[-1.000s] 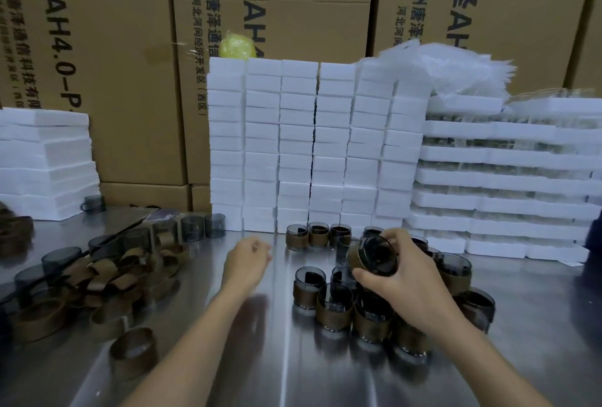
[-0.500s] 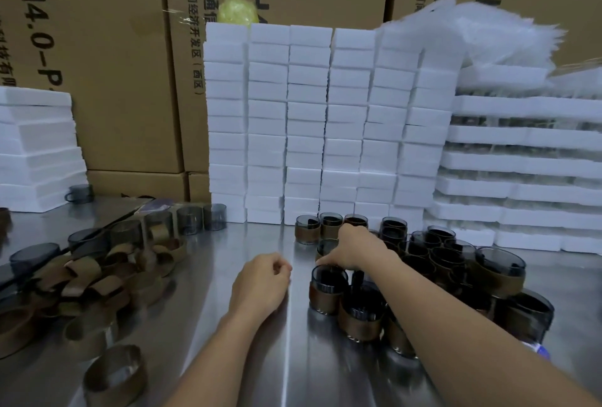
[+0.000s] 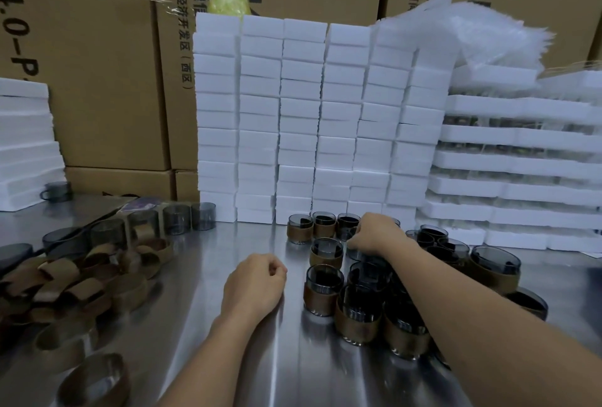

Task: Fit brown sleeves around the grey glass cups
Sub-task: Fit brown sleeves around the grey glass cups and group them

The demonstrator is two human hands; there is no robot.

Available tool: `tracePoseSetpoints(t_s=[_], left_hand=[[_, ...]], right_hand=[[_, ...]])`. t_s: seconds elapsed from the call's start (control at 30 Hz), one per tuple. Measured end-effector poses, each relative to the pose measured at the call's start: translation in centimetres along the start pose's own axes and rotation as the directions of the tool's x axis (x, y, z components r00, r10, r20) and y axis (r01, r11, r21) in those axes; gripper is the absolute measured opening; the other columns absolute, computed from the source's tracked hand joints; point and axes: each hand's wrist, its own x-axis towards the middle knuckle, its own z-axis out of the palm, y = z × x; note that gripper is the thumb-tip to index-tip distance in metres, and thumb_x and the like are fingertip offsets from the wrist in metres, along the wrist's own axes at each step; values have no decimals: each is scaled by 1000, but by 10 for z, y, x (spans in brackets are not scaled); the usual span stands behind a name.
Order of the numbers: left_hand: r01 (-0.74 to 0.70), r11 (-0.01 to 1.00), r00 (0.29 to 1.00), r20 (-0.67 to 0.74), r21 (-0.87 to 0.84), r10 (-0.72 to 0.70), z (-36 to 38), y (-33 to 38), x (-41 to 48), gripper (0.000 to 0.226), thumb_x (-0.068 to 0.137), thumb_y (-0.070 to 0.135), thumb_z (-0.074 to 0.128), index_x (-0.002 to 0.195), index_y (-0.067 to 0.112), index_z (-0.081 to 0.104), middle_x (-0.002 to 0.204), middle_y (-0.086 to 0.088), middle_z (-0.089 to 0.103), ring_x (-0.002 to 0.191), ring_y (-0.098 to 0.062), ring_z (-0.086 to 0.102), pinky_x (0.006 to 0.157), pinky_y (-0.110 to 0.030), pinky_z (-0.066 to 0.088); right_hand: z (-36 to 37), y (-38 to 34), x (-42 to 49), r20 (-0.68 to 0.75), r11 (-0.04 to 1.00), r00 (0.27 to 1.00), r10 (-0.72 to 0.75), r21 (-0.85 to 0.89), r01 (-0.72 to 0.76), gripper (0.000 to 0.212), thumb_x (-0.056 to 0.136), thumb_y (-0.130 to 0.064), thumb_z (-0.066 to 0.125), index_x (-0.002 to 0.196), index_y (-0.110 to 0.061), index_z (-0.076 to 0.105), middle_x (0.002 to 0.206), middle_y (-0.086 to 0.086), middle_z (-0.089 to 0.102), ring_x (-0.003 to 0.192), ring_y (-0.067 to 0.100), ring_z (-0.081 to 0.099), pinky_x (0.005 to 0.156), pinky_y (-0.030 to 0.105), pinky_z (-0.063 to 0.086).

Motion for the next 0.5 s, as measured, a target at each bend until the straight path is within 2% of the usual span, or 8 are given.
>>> tracePoseSetpoints(t_s=[0.07,0.13,0.2,0.27,0.37,0.43,0.5], left_hand=[[-4,1000,1000,4,13,4,0,1,0,24,103,31,60,83,35,72,89,16,72,78,-5,65,60,-21,38],[-11,999,1000,10,30,11,1,1,1,23,103,31,60,85,36,72,97,15,71,83,-4,63,61,-21,38],[-14,999,1000,13,40,13,2,2,1,22,104,31,60,86,37,72,100,15,70,85,-5,63,64,-22,40],[-2,999,1000,12,37,2,1,3,1,21,103,32,59,87,37,72,97,16,72,86,-5,65,69,-27,47],[64,998,997,41,-10,-64,-3,5,-1,20,103,34,59,88,37,72,78,16,75,77,-8,70,72,-29,53],[126,981,991,61,-146,-118,-10,16,-2,19,105,34,62,91,36,73,80,14,77,82,-11,73,77,-28,54],[174,875,985,65,-453,-162,-23,41,0,16,105,28,67,92,30,76,100,5,79,101,-19,73,90,-33,55]], right_hand=[[10,1,0,-12,1000,1000,10,-13,-10,36,91,-12,65,69,-17,37,70,4,39,73,26,40,50,30,27],[17,2,2,-57,1000,998,13,-6,-14,36,92,-7,61,71,-17,34,75,7,41,81,29,43,50,30,25],[19,1,2,-97,1000,995,21,13,-20,31,93,-5,58,74,-16,37,81,10,47,86,31,45,52,30,28],[14,0,1,-150,999,988,25,48,-18,28,92,-4,58,73,-16,41,78,7,50,84,32,49,55,29,32],[-5,-7,-7,-258,989,966,1,144,37,19,98,-8,57,79,-11,58,88,7,64,91,35,62,66,31,47],[-24,-13,-13,-340,968,940,-39,222,121,18,102,-12,58,89,-12,71,96,6,69,94,32,66,73,34,52],[-45,-23,-24,-443,928,892,-90,288,237,20,103,-14,60,100,-15,80,108,9,71,103,31,67,79,37,56]])
